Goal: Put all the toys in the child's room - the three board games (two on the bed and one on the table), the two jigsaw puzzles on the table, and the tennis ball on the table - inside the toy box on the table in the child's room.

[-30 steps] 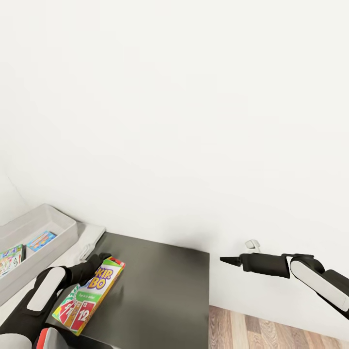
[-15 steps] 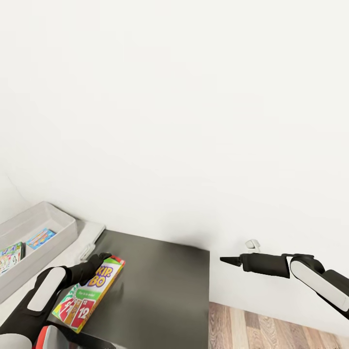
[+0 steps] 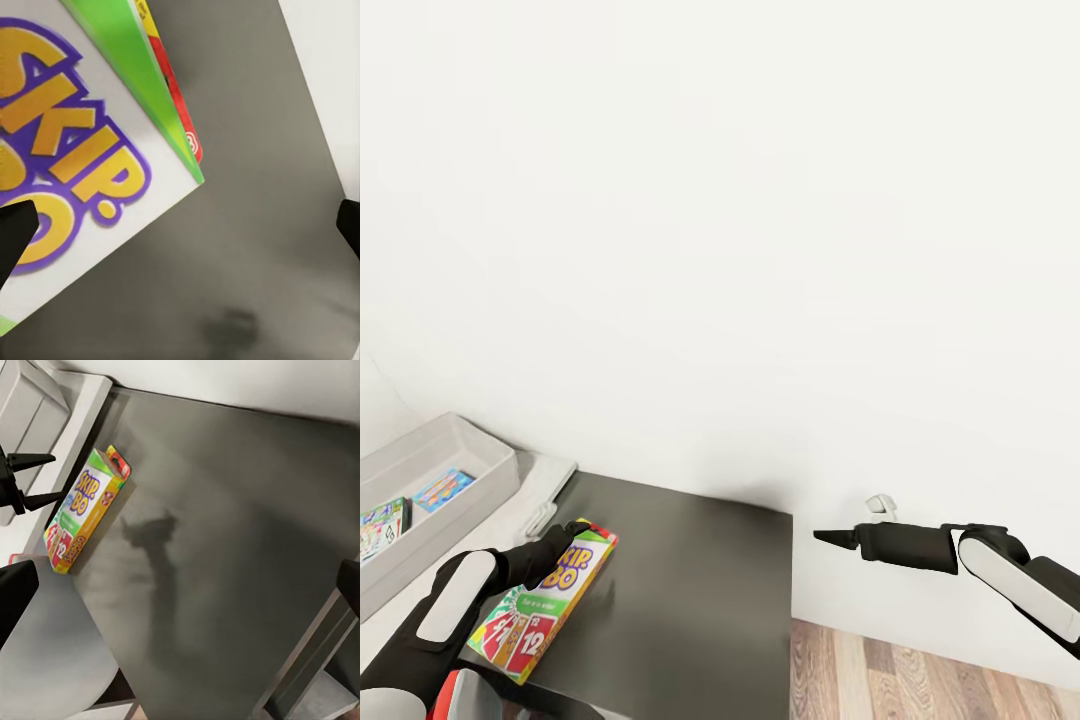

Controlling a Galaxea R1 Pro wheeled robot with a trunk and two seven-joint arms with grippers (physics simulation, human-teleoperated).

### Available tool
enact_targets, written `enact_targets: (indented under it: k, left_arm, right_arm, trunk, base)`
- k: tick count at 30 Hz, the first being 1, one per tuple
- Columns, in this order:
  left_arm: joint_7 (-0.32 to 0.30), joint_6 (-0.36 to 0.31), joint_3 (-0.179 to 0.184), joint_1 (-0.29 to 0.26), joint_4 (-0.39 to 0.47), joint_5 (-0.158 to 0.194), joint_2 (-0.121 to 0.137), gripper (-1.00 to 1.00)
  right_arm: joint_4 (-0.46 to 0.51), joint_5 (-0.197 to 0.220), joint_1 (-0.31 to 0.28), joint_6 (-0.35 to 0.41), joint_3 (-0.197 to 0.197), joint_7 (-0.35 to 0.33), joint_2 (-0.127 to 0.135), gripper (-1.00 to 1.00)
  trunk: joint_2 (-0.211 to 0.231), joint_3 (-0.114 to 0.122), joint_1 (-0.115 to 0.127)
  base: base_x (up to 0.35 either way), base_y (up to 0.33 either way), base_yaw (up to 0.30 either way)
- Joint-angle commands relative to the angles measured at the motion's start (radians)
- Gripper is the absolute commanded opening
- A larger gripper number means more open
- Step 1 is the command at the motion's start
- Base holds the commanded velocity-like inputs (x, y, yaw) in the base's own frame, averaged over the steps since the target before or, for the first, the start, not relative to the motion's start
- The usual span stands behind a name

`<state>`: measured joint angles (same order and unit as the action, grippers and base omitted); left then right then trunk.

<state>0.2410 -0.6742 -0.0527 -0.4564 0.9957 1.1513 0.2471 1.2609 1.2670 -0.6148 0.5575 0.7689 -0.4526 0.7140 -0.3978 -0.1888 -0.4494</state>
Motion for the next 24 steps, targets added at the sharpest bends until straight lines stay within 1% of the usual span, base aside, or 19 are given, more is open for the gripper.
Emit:
enact_targets:
  k: [1,14,19,21,22,24]
  left_arm:
    - [0.009,-0.004,-0.001,-0.001,0.001,0.010,0.000,1.00]
    - [0.009,-0.004,-0.004,-0.004,0.009,0.009,0.008,1.00]
    - [0.009,-0.003,-0.007,-0.015,0.012,0.004,0.011,1.00]
    - [0.009,-0.001,-0.008,-0.026,0.010,-0.010,0.013,1.00]
    - [0.009,-0.001,-0.008,-0.026,0.010,-0.010,0.013,1.00]
    - [0.009,0.008,-0.009,-0.040,0.007,-0.037,0.014,1.00]
  right_arm:
    - [0.000,0.007,-0.002,0.002,0.003,0.000,0.001,1.00]
    - [0.000,0.007,-0.002,0.001,0.003,0.000,0.001,1.00]
    - [0.000,0.007,-0.002,0.001,0.003,0.000,0.001,1.00]
    - [0.000,0.006,-0.002,-0.001,0.004,0.000,0.001,1.00]
    - [0.000,0.006,-0.002,-0.001,0.004,0.000,0.001,1.00]
    - [0.000,0.006,-0.002,-0.002,0.004,0.000,0.001,1.00]
  trunk:
    - [-0.002,-0.002,-0.001]
    - [-0.002,-0.003,-0.001]
    - [-0.002,-0.004,-0.001]
    - [-0.002,-0.004,-0.001]
    - [-0.002,-0.004,-0.001]
    - [-0.002,-0.004,-0.001]
  base:
    - [0.000,0.000,0.000]
    - [0.000,0.000,0.000]
    - [0.000,0.000,0.000]
    - [0.000,0.000,0.000]
    - [0.000,0.000,0.000]
    - [0.000,0.000,0.000]
